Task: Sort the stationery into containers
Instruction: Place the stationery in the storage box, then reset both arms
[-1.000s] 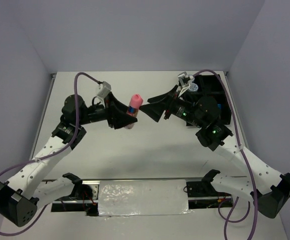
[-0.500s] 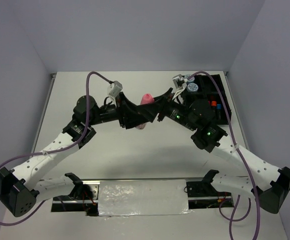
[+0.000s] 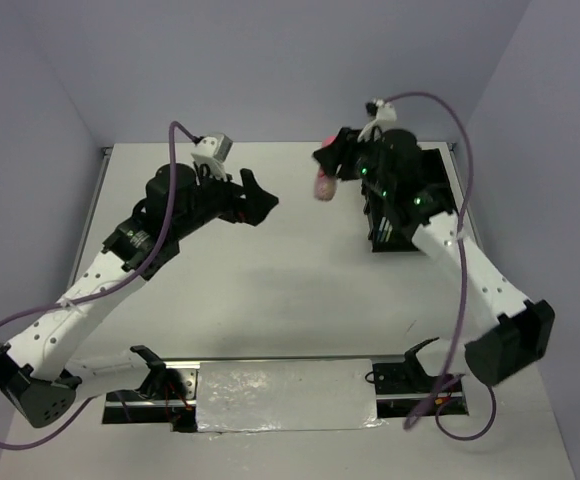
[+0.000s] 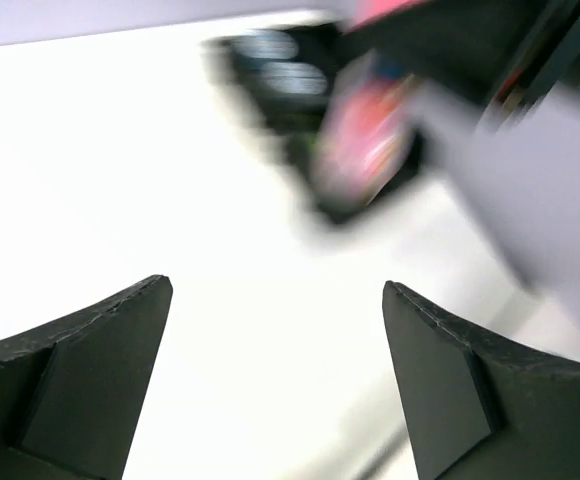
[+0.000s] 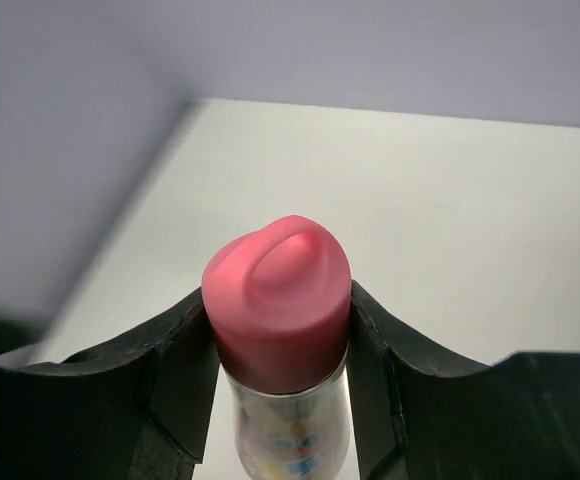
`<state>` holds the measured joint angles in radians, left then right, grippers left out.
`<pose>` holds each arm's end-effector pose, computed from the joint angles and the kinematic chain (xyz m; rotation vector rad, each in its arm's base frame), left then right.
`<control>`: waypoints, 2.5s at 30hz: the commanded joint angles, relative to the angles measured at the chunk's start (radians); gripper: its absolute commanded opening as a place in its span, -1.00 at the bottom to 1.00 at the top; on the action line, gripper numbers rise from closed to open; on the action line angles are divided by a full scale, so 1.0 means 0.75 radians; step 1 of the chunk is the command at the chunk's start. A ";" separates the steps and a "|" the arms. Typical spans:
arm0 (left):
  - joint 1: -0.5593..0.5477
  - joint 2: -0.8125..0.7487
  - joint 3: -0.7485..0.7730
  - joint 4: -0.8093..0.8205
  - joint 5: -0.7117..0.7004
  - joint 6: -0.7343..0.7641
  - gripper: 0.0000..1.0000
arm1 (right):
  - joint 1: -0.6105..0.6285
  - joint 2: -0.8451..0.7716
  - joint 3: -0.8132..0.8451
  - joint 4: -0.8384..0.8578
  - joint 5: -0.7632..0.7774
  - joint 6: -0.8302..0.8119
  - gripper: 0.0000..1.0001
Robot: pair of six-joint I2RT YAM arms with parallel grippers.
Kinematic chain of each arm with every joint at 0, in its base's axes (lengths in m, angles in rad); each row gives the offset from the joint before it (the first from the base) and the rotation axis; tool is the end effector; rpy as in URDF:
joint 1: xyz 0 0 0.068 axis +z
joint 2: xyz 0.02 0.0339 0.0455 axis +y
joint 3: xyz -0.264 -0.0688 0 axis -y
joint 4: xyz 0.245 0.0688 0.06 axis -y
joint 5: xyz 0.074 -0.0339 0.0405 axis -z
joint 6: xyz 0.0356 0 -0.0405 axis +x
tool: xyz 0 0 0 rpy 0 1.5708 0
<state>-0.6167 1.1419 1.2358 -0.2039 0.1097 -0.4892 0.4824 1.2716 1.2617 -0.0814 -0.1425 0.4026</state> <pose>0.2076 -0.1519 0.4243 0.1989 1.7549 -0.9122 0.2604 0.1421 0.4134 -0.1804 1.7127 0.7824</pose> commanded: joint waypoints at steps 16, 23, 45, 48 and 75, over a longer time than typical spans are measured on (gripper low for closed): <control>-0.018 -0.737 -0.533 -0.534 -0.774 0.335 0.99 | -0.764 1.164 1.148 -0.705 0.517 -0.658 -1.00; -0.018 -0.778 -0.574 -0.524 -0.709 0.319 0.99 | -0.788 1.309 1.334 -0.675 0.491 -0.680 -1.00; -0.018 -0.721 -0.619 -0.481 -0.658 0.317 0.99 | -0.811 1.518 1.449 -0.574 0.583 -0.715 0.47; -0.018 -0.715 -0.617 -0.485 -0.660 0.317 0.99 | -0.811 1.477 1.465 -0.591 0.591 -0.694 0.87; 0.235 -0.498 0.040 -0.664 -0.952 0.141 0.99 | -0.539 -0.953 -0.040 -0.879 -0.019 -0.201 0.99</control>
<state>-0.4488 0.7994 1.2381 -0.6598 -0.6109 -0.3973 0.0711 0.6064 1.2625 -0.6300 -0.1223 0.2111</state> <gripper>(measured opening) 0.993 0.996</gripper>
